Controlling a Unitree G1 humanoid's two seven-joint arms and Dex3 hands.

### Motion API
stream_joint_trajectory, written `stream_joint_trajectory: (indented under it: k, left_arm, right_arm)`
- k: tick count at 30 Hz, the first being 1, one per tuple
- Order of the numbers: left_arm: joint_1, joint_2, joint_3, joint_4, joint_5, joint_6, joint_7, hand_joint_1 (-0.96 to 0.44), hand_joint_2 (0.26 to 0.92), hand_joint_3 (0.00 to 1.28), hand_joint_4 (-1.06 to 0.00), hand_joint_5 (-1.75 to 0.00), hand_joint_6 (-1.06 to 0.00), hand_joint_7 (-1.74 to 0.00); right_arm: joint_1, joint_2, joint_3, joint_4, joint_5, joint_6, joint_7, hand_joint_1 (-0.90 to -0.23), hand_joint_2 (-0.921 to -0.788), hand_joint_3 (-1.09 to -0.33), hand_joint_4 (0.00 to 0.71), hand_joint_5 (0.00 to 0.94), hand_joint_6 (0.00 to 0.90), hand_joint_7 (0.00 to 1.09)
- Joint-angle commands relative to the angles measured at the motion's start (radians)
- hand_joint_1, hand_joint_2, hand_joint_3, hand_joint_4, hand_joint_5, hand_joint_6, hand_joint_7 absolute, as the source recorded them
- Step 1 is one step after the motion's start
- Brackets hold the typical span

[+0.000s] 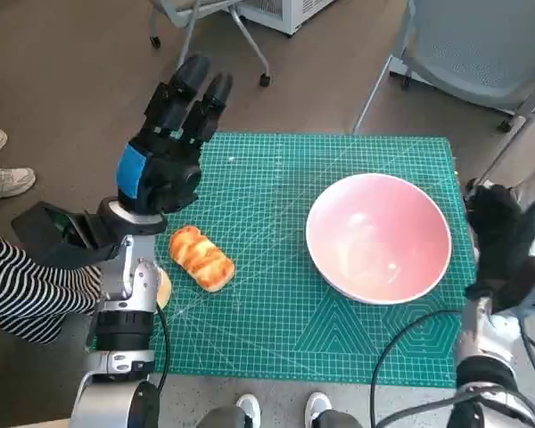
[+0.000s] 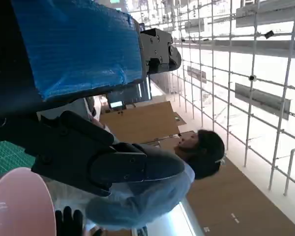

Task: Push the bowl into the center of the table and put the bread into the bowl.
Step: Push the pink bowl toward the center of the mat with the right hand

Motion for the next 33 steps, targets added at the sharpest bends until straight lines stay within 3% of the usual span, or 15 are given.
stream_joint_trajectory:
  k: [1, 17, 33]
  left_arm:
    - [0.019, 0.010, 0.011, -0.038, -0.015, 0.010, 0.006, -0.74, 0.921, 0.37, -0.09, -0.02, 0.00, -0.36]
    - [0.028, 0.020, 0.014, -0.061, -0.010, 0.029, 0.010, -0.74, 0.921, 0.37, -0.09, -0.01, 0.00, -0.37]
    - [0.045, 0.040, 0.020, -0.082, -0.012, 0.034, 0.015, -0.73, 0.921, 0.37, -0.09, -0.01, 0.00, -0.40]
  right_arm:
    - [-0.016, 0.020, -0.011, 0.023, 0.022, 0.036, 0.025, -0.629, -0.921, -0.888, 0.049, 0.000, 0.037, 0.41]
    - [-0.065, 0.109, 0.002, 0.016, 0.016, 0.041, 0.047, -0.602, -0.921, -0.912, 0.073, 0.012, 0.046, 0.39]
    - [-0.100, 0.176, 0.027, 0.012, 0.011, 0.023, 0.060, -0.612, -0.921, -0.905, 0.086, 0.008, 0.041, 0.39]
